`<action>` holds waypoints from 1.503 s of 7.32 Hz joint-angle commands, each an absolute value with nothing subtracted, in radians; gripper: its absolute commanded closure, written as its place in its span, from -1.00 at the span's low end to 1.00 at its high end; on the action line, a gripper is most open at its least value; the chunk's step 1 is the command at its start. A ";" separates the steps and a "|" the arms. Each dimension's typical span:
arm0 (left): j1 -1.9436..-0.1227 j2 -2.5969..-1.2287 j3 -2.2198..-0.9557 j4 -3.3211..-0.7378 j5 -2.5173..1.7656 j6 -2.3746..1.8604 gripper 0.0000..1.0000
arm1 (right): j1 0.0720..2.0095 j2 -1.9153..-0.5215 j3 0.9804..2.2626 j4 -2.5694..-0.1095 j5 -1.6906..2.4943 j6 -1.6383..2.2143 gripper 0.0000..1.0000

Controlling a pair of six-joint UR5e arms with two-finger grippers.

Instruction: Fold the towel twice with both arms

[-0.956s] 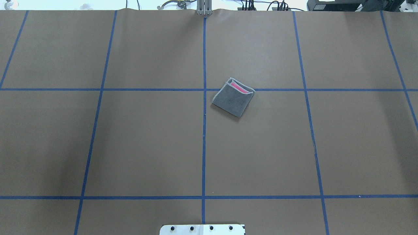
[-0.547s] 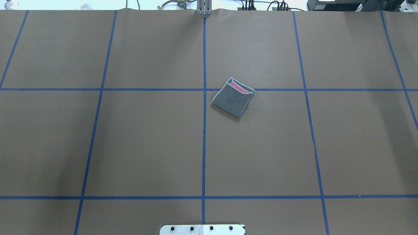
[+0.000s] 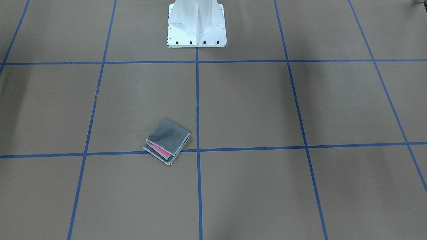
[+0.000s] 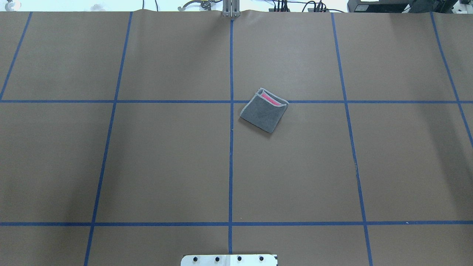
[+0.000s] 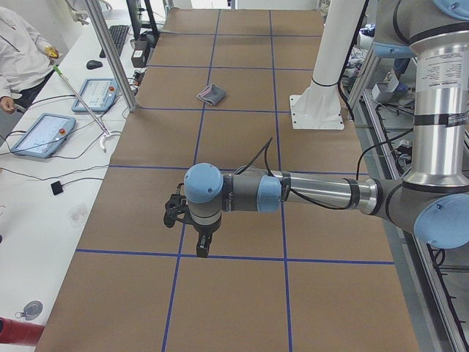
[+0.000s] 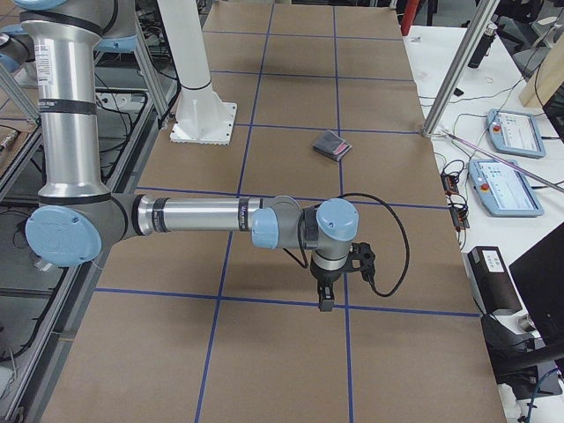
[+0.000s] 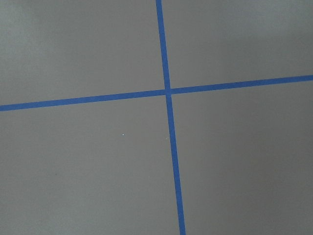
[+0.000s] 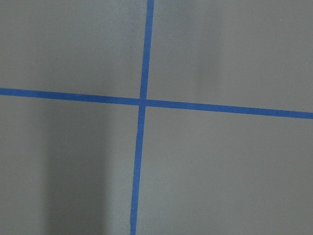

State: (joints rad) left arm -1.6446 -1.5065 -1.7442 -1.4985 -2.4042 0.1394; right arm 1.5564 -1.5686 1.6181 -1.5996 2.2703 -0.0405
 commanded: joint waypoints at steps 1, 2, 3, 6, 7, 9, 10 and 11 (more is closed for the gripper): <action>-1.646 -1.506 -1.756 -1.499 -2.405 0.140 -1.00 | 1.555 -1.574 1.618 -1.598 2.270 -0.041 -0.99; -1.646 -1.506 -1.758 -1.499 -2.405 0.140 -1.00 | 1.555 -1.577 1.618 -1.598 2.272 -0.041 -0.99; -1.646 -1.505 -1.756 -1.499 -2.402 0.140 -1.00 | 1.555 -1.577 1.618 -1.598 2.272 -0.041 -0.99; -1.644 -1.494 -1.756 -1.497 -2.398 0.140 -1.00 | 1.555 -1.577 1.618 -1.598 2.272 -0.043 -0.99; -1.643 -1.494 -1.753 -1.497 -2.398 0.140 -1.00 | 1.555 -1.578 1.618 -1.598 2.272 -0.043 -0.99; -1.643 -1.482 -1.752 -1.499 -2.398 0.140 -1.00 | 1.555 -1.585 1.617 -1.598 2.272 -0.043 -0.99; -1.643 -1.480 -1.747 -1.499 -2.398 0.141 -1.00 | 1.555 -1.586 1.617 -1.598 2.272 -0.043 -0.99; -1.643 -1.480 -1.747 -1.499 -2.396 0.140 -1.00 | 1.555 -1.588 1.617 -1.598 2.272 -0.043 -0.99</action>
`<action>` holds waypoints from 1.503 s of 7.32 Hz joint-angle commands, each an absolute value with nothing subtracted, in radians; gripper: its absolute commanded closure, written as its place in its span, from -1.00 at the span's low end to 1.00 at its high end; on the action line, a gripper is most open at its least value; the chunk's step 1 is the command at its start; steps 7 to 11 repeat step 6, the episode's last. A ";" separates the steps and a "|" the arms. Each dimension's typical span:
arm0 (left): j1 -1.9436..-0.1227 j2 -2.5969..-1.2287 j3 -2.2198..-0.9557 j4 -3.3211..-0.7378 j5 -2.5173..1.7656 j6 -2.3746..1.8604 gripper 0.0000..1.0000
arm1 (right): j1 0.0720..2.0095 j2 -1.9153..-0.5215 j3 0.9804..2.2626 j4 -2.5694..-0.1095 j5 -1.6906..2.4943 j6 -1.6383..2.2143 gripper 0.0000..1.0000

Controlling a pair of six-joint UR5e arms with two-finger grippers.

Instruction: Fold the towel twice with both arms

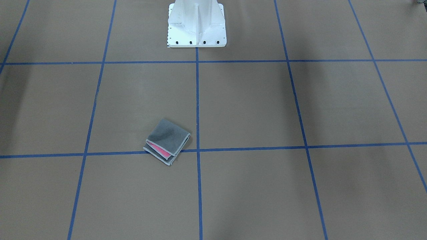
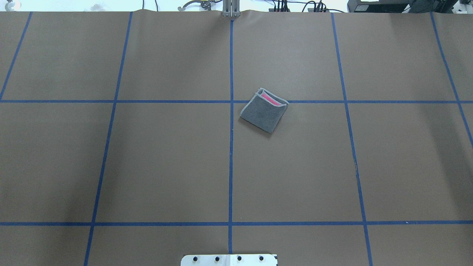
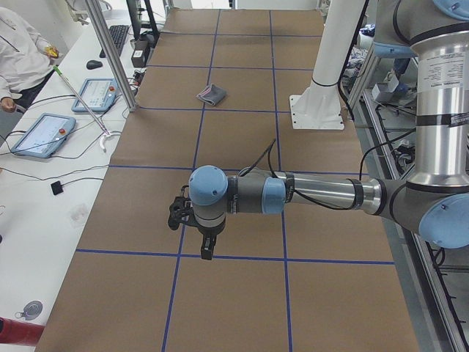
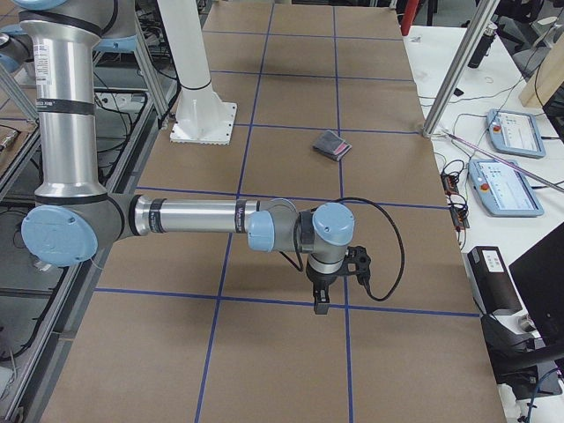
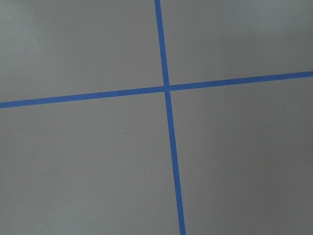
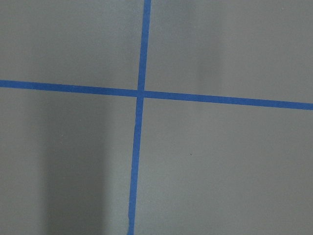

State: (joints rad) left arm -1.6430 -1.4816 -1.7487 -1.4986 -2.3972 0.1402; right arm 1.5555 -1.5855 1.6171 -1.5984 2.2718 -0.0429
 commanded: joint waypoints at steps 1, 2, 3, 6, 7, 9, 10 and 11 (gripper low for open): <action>-1.643 -1.480 -1.746 -1.499 -2.398 0.140 -1.00 | 1.555 -1.589 1.617 -1.598 2.272 -0.044 -0.99; -1.643 -1.480 -1.746 -1.499 -2.396 0.141 -1.00 | 1.555 -1.592 1.617 -1.598 2.272 -0.044 -0.99; -1.641 -1.474 -1.747 -1.497 -2.396 0.141 -1.00 | 1.555 -1.592 1.617 -1.598 2.272 -0.044 -0.99; -1.641 -1.465 -1.752 -1.499 -2.401 0.140 -1.00 | 1.555 -1.594 1.617 -1.598 2.272 -0.044 -0.99; -1.641 -1.465 -1.752 -1.499 -2.401 0.140 -1.00 | 1.555 -1.594 1.617 -1.598 2.272 -0.044 -0.99; -1.641 -1.465 -1.752 -1.499 -2.401 0.140 -1.00 | 1.555 -1.594 1.617 -1.598 2.272 -0.044 -0.99; -1.641 -1.465 -1.752 -1.499 -2.401 0.140 -1.00 | 1.555 -1.594 1.617 -1.598 2.272 -0.044 -0.99; -1.641 -1.465 -1.752 -1.499 -2.401 0.140 -1.00 | 1.555 -1.594 1.617 -1.598 2.272 -0.044 -0.99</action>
